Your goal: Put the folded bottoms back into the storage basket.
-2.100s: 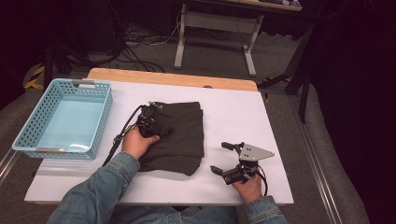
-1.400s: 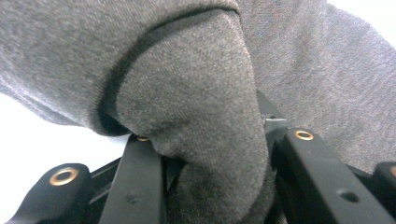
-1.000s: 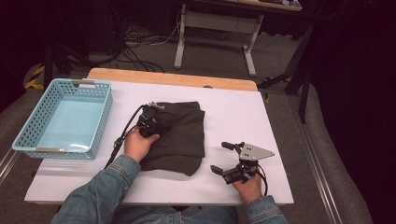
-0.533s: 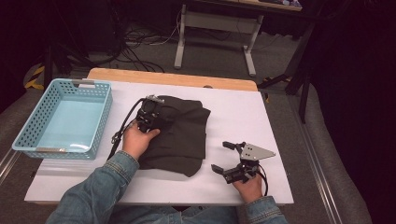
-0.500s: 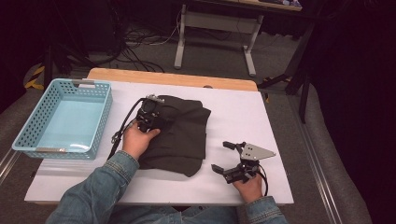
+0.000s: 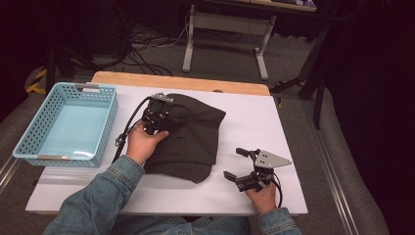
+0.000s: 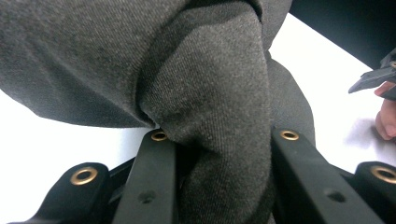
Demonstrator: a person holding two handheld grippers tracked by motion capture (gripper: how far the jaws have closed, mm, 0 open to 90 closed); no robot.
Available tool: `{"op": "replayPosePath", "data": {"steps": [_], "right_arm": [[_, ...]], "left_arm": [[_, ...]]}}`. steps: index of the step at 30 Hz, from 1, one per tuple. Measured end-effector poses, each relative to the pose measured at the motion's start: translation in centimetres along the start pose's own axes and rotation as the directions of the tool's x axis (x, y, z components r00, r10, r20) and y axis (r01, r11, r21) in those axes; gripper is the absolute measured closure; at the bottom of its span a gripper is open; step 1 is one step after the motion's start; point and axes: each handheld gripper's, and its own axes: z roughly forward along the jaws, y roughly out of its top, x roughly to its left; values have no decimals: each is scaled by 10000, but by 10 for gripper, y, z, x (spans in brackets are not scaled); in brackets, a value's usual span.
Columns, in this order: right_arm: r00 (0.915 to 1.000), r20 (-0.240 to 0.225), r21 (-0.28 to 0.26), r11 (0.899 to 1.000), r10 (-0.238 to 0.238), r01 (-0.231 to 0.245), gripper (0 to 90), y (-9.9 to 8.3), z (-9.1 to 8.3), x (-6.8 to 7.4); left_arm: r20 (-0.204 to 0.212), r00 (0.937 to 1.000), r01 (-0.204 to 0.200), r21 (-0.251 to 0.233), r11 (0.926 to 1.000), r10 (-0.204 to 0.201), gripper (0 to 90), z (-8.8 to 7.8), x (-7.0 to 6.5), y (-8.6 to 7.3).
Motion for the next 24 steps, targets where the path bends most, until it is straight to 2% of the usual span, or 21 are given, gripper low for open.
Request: {"op": "replayPosePath", "data": {"steps": [7,12,24], "right_arm": [[10000,5,3,10000,-14,14,43,0,0,0],[10000,-82,-6,10000,-20,20,51,0,0,0],[9999,-102,-17,10000,-29,29,52,0,1,0]], "left_arm": [[53,9998,-215,-222,9995,216,731,-9,-5,7],[252,9993,-263,-439,9987,274,731,-18,-8,13],[212,9975,-658,-659,9957,673,732,-32,-16,21]]}}
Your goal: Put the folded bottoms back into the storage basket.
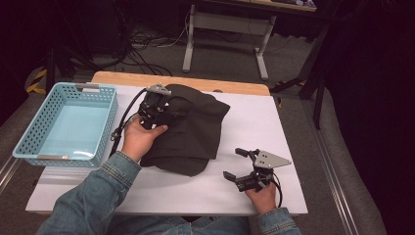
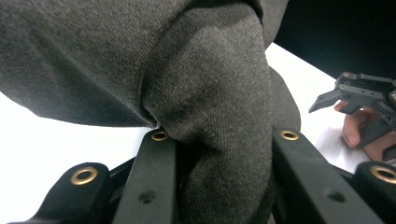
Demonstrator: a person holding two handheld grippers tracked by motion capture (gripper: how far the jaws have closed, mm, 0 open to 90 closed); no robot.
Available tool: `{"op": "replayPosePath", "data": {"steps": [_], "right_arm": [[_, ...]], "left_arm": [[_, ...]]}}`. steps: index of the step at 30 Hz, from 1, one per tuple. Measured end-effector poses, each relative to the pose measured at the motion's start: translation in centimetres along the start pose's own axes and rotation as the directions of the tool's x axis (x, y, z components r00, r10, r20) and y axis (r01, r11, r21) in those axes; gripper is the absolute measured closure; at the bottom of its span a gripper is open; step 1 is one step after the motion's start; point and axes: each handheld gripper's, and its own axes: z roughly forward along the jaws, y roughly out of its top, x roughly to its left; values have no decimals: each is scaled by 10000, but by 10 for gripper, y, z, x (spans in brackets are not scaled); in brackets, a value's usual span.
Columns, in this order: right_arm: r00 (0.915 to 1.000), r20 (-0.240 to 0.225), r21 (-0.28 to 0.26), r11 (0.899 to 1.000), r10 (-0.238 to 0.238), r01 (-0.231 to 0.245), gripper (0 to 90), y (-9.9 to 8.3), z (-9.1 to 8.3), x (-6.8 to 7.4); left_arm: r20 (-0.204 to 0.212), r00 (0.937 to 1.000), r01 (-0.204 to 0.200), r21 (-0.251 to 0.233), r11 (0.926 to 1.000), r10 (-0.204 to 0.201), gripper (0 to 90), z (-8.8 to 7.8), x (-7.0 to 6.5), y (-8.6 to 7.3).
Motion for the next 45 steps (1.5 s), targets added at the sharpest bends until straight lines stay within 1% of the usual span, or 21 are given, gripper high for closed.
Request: {"op": "replayPosePath", "data": {"steps": [6,15,18,19,21,23,26,29,32,34,35,36,37,39,41,45], "right_arm": [[10000,-11,1,10000,10,-10,52,0,0,0],[10000,-23,30,10000,-2,2,52,0,1,0],[10000,-24,62,10000,9,-9,52,1,1,0],[10000,-24,59,10000,3,-3,52,1,1,0],[10000,-29,68,10000,3,-3,52,1,1,0],[10000,-59,56,10000,12,-11,52,1,2,-1],[10000,-78,64,10000,20,-20,52,1,2,-1],[10000,-69,76,10000,31,-31,52,1,2,-1],[10000,-68,81,10000,33,-32,52,1,2,-1],[10000,-61,98,9999,35,-34,52,1,2,-1],[10000,-61,98,9999,35,-34,52,1,2,-1],[10000,-68,95,9999,39,-38,52,1,2,-1],[10000,-68,95,9999,39,-38,52,1,2,-1],[10000,-64,100,9999,40,-40,52,1,2,-1],[10000,-60,100,9999,40,-39,52,1,2,-1],[10000,-36,114,9999,37,-37,52,1,2,-1]], "left_arm": [[-67,9999,-147,-149,9998,146,731,-6,-2,5],[-169,9997,-169,-306,9994,164,732,-16,0,9],[-271,9994,-230,-338,9992,221,732,-21,1,11],[-371,9989,-307,-348,9989,294,732,-23,2,12],[-345,9992,-197,-403,9990,184,732,-26,2,12],[-470,9986,-255,-474,9985,232,732,-31,3,14],[-503,9986,-196,-547,9983,168,732,-36,5,15],[-652,9976,-275,-588,9979,236,732,-43,7,18],[-663,9976,-249,-628,9977,207,732,-48,8,19],[-779,9967,-286,-671,9973,233,732,-53,9,20],[-779,9967,-286,-671,9973,233,732,-53,9,20],[-827,9963,-274,-712,9971,215,732,-57,10,21],[-827,9963,-274,-712,9971,215,732,-57,10,21],[-932,9954,-286,-801,9964,211,732,-64,12,22],[-929,9955,-254,-835,9962,176,732,-66,13,22],[-1097,9939,-239,-925,9954,137,732,-76,16,23]]}}
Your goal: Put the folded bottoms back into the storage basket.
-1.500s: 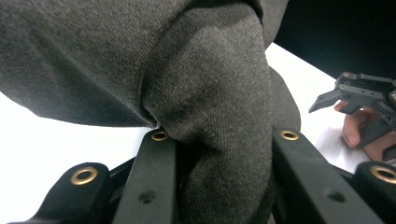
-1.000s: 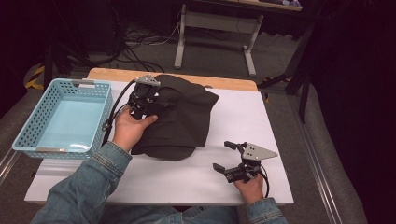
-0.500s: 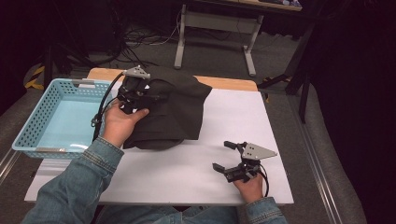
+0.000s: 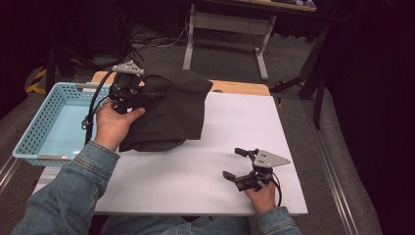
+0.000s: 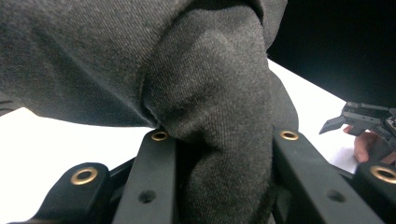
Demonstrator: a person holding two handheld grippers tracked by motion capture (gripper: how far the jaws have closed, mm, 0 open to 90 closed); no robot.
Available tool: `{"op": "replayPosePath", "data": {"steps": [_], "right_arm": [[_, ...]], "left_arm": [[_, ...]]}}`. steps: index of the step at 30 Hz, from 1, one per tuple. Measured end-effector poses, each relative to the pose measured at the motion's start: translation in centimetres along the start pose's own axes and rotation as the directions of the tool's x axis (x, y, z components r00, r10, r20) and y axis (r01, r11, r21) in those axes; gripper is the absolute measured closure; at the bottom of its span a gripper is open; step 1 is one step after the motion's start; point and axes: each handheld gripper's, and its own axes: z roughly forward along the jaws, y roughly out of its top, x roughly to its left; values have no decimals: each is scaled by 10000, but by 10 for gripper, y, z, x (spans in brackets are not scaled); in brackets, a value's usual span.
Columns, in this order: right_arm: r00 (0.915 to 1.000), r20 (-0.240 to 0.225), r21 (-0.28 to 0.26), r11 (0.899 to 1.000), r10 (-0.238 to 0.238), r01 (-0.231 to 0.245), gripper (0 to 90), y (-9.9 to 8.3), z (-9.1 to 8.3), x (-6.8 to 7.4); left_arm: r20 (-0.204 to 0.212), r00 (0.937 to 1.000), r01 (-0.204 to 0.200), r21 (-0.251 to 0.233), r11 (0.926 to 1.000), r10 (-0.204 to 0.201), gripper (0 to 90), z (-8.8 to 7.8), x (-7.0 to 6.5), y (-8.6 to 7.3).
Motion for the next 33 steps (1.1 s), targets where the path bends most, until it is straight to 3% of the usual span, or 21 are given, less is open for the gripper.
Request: {"op": "replayPosePath", "data": {"steps": [19,33], "right_arm": [[10000,-5,16,10000,5,-5,52,0,0,0],[10000,17,37,10000,-6,6,52,0,1,1]], "left_arm": [[-539,9985,101,-334,9994,-119,731,-33,17,3],[-1132,9935,29,-398,9992,-74,731,-62,30,3]]}}
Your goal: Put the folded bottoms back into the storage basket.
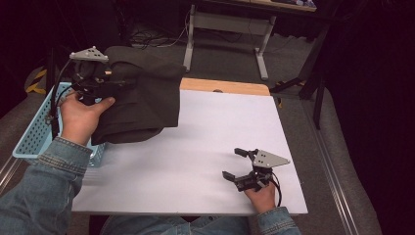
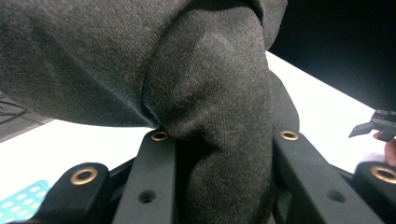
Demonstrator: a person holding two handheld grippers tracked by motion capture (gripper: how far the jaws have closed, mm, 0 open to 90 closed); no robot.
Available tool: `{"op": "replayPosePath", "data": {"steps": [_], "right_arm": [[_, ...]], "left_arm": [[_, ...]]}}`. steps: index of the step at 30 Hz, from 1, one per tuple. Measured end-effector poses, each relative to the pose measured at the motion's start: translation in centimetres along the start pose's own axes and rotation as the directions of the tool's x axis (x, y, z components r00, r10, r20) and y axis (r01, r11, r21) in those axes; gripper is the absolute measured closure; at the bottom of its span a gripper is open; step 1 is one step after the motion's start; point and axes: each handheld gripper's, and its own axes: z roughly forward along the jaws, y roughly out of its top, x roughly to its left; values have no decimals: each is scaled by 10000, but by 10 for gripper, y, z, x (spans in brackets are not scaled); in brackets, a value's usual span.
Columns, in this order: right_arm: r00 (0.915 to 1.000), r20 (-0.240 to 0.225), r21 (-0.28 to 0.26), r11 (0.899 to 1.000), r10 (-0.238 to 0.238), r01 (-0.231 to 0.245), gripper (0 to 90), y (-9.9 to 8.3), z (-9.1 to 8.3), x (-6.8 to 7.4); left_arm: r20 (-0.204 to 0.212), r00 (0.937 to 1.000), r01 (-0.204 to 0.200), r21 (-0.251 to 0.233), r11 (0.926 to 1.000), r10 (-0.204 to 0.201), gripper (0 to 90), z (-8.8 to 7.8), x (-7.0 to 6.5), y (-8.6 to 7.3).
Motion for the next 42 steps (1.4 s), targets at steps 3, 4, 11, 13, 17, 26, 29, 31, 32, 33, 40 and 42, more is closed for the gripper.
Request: {"op": "replayPosePath", "data": {"steps": [3,4,11,13,17,26,29,31,32,33,40,42], "right_arm": [[10000,18,-7,10000,-3,3,52,0,0,0],[10000,17,-4,10000,0,0,52,0,0,0],[10000,25,4,10000,7,-7,52,0,0,0],[10000,26,17,10000,14,-14,52,0,0,0],[10000,32,23,10000,23,-23,52,0,0,0],[10000,36,32,10000,49,-49,52,0,0,0],[10000,41,33,10000,54,-54,52,0,0,0],[10000,43,41,10000,55,-55,52,0,0,0],[10000,48,40,10000,53,-54,52,0,0,0],[10000,47,44,10000,60,-60,52,0,0,0],[10000,68,61,10000,46,-46,52,0,1,0],[10000,68,66,10000,50,-51,52,0,1,0]], "left_arm": [[-66,10000,-2,-8,10000,2,731,-4,2,0],[-103,9999,-6,-22,10000,6,731,-6,3,1],[-292,9996,8,-88,10000,-11,731,-20,10,1],[-361,9993,1,-103,9999,-5,731,-24,12,1],[-521,9986,38,-117,9999,-44,730,-32,17,1],[-787,9968,119,-100,9999,-126,730,-46,27,-2],[-845,9963,152,-89,9998,-159,730,-49,29,-3],[-881,9959,194,-60,9998,-199,731,-52,32,-4],[-922,9956,189,-22,9998,-190,730,-55,35,-5],[-948,9953,198,7,9998,-196,730,-56,36,-6],[-1132,9931,317,169,9994,-296,730,-64,45,-13],[-1100,9933,391,213,9990,-365,729,-67,48,-15]]}}
